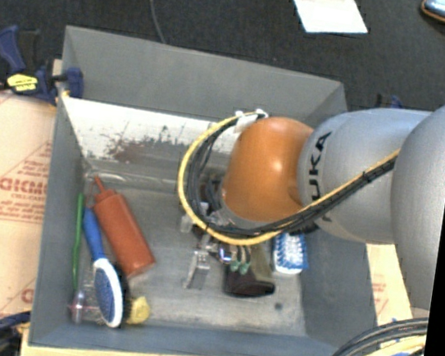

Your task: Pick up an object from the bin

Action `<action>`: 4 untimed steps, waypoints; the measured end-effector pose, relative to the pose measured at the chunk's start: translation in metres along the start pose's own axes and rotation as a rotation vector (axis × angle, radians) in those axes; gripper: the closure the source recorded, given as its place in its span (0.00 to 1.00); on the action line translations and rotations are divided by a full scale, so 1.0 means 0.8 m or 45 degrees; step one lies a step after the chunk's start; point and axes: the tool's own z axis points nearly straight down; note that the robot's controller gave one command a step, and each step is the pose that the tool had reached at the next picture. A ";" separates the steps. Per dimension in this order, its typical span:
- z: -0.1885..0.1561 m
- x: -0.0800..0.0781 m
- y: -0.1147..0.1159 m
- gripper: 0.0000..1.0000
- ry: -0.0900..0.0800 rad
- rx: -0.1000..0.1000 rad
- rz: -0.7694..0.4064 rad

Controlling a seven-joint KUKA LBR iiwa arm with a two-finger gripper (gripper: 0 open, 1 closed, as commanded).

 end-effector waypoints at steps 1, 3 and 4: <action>0.000 0.000 0.000 0.00 0.000 0.000 0.001; -0.037 -0.012 -0.001 0.00 -0.004 -0.001 0.011; -0.010 -0.093 -0.060 0.00 -0.014 -0.005 0.068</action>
Offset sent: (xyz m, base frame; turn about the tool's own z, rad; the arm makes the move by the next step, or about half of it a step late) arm -0.0026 0.0013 0.0339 0.0216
